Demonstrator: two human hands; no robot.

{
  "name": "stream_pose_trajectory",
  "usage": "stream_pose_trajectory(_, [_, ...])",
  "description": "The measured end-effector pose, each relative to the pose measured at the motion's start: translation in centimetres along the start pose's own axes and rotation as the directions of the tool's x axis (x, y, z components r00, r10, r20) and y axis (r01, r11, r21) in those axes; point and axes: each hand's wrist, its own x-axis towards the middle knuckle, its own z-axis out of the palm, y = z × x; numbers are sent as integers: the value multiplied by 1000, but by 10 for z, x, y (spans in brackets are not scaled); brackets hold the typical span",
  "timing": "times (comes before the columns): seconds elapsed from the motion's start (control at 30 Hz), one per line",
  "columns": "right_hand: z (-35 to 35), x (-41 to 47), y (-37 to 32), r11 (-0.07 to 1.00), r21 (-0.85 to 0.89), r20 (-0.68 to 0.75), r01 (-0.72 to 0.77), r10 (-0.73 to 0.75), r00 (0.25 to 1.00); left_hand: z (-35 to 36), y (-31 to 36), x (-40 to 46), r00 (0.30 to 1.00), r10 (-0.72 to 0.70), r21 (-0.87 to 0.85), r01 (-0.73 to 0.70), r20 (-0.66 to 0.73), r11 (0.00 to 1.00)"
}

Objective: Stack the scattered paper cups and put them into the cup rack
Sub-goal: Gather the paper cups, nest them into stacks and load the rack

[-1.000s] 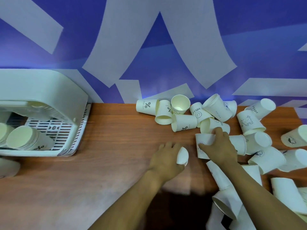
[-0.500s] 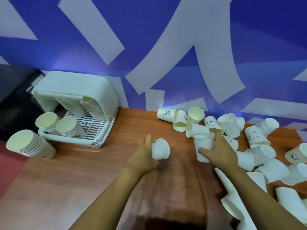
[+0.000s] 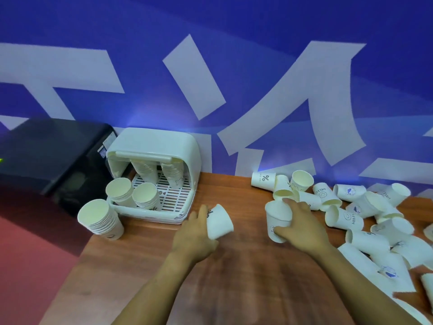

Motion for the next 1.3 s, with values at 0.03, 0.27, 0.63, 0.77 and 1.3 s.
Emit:
stream_pose_trajectory(0.03, [4, -3, -11, 1000, 3, 3, 4, -4, 1000, -7, -8, -1, 1000, 8, -8, -8, -4, 1000])
stream_pose_trajectory(0.27, [40, -18, -94, 998, 47, -6, 48, -48, 999, -57, -64, -5, 998, 8, 41, -6, -67, 999])
stream_pose_trajectory(0.63, [94, -16, -218, 992, 66, -4, 112, -112, 994, -122, -158, 8, 990, 24, 112, -9, -137, 994])
stream_pose_trajectory(0.77, [105, -8, -249, 990, 63, -1, 128, -129, 992, -144, -175, 18, 986, 30, 67, -19, -165, 998])
stream_pose_trajectory(1.3, [137, 34, -315, 982, 59, 23, 181, -183, 983, -195, -217, 68, 985, -58, -215, 22, -162, 976])
